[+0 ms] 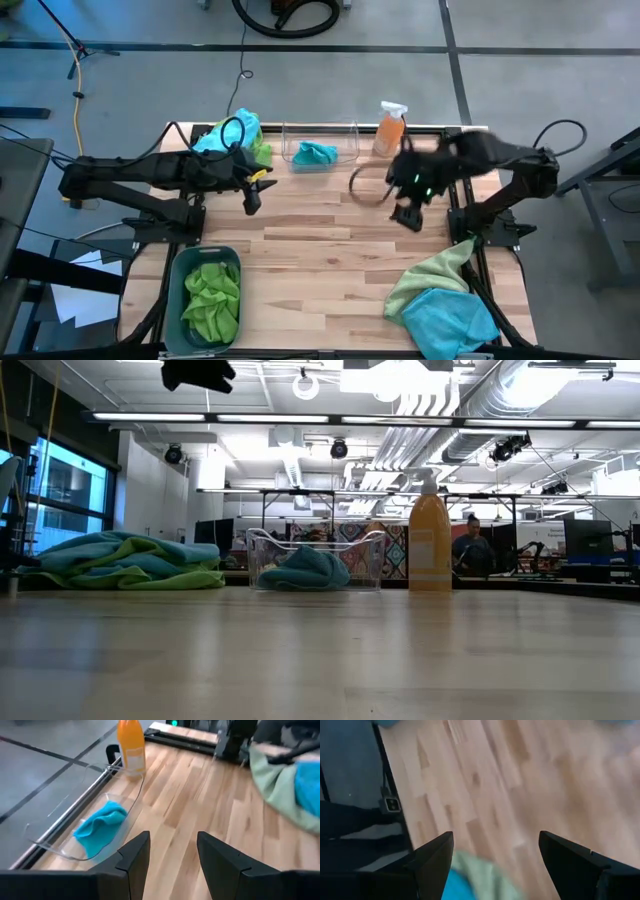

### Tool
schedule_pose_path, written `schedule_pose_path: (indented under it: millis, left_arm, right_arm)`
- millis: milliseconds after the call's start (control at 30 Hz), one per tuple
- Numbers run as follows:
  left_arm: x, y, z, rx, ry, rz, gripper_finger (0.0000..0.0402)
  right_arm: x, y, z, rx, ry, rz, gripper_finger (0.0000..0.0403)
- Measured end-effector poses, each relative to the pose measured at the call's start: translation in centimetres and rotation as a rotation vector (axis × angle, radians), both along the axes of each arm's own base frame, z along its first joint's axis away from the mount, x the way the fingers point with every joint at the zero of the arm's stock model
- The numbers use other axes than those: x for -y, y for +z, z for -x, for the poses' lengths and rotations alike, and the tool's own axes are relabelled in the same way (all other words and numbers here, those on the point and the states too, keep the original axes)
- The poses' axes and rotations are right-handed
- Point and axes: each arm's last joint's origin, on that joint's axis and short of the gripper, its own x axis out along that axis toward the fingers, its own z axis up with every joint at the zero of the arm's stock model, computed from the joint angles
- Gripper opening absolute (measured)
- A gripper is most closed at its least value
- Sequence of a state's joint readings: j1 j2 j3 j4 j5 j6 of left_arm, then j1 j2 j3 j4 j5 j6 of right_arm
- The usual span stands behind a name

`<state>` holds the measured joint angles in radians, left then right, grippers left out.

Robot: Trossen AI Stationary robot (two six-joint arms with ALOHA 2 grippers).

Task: Sort microfiber towel by color & place in baskets
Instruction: Put the blue microfiber towel into the transparent bin

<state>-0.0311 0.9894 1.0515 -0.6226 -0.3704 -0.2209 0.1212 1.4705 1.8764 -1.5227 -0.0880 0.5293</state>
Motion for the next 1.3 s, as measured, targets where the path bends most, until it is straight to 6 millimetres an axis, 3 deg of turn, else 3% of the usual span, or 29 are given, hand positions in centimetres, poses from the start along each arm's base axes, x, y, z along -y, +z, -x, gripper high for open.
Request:
schedule_pose_path:
  millis: [300, 467, 600, 867, 1300]
  left_arm:
    - [0.0, -0.4, 0.8, -0.089, -0.039, -0.059, 0.0154]
    - [0.0, -0.4, 0.8, -0.106, -0.074, -0.068, 0.0154]
    - [0.0, -0.5, 0.8, -0.108, -0.075, -0.067, 0.0154]
    - [0.1, -0.5, 0.8, -0.101, -0.066, -0.051, 0.0154]
    - [0.1, -0.5, 0.8, -0.095, -0.058, -0.037, 0.0154]
  right_arm:
    - [-9.2, -10.5, -0.9, -0.296, -0.084, -0.387, 0.0291]
    - [-14.0, -13.8, 1.1, -0.435, -0.221, -0.516, 0.0291]
    - [-16.6, -15.7, 3.2, -0.572, -0.392, -0.543, 0.0291]
    - [-19.3, -18.7, 4.9, -0.694, -0.665, -0.427, 0.0291]
    - [-21.0, -24.6, 4.0, -0.777, -0.714, -0.188, 0.0291]
